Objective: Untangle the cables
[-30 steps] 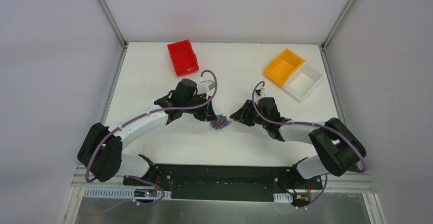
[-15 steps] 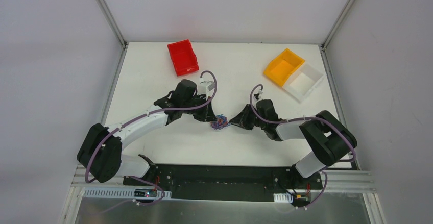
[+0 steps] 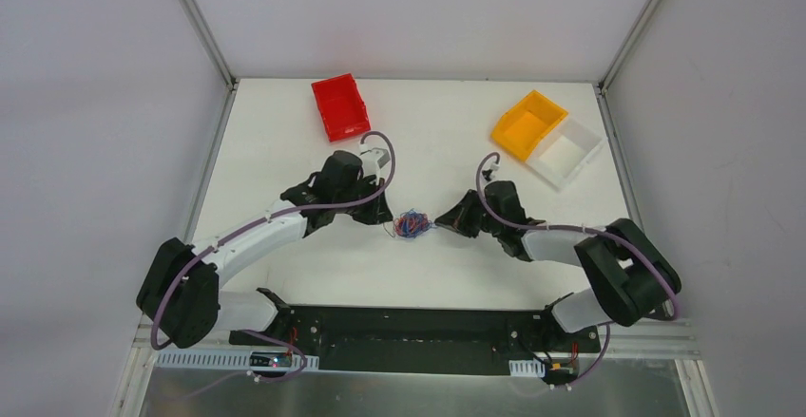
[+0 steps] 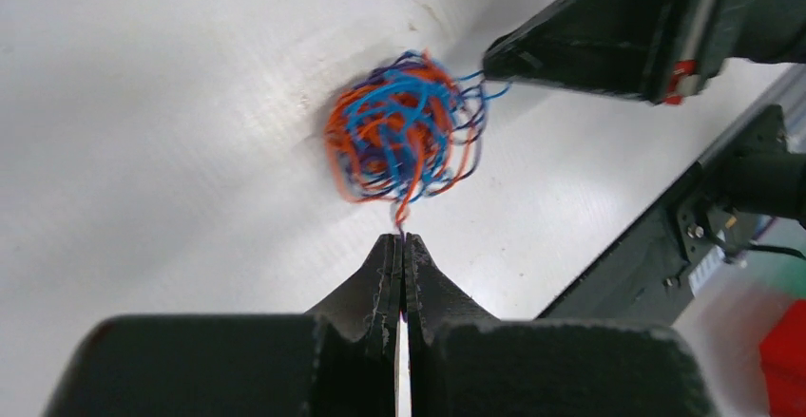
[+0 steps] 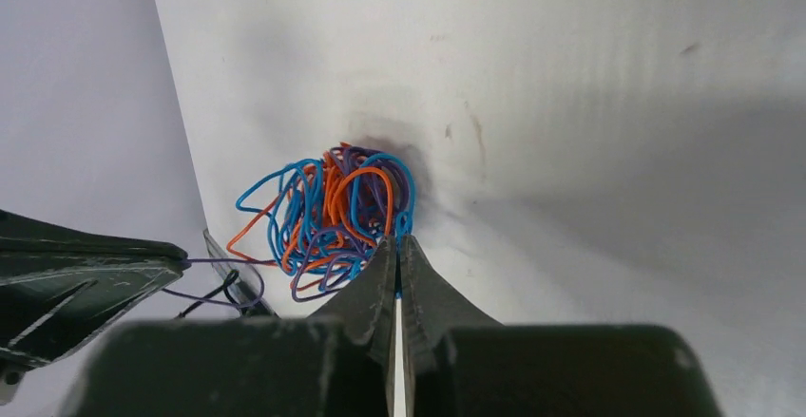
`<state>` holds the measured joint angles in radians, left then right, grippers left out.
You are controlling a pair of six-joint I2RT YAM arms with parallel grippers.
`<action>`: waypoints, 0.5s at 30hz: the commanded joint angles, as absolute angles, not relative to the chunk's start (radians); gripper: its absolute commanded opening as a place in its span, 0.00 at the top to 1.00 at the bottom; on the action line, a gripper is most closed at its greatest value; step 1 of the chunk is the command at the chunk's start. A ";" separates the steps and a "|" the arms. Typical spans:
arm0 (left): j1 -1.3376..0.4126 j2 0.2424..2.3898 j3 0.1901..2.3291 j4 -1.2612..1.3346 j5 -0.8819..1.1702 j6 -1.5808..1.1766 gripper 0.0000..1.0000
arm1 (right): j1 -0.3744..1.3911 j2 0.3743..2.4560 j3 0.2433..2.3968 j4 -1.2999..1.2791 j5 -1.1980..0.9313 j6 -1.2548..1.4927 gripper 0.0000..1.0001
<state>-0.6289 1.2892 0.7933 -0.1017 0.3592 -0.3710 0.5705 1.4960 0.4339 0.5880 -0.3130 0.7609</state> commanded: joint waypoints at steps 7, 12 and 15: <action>-0.504 1.120 0.707 -0.221 0.006 -0.510 1.00 | 0.392 1.207 0.512 0.136 -0.043 0.632 1.00; -0.380 1.041 0.652 -0.253 -0.037 -0.577 1.00 | 0.329 1.086 0.511 0.008 0.104 0.629 1.00; -0.359 0.986 0.640 -0.299 -0.151 -0.616 1.00 | 0.302 1.015 0.507 -0.075 0.209 0.646 1.00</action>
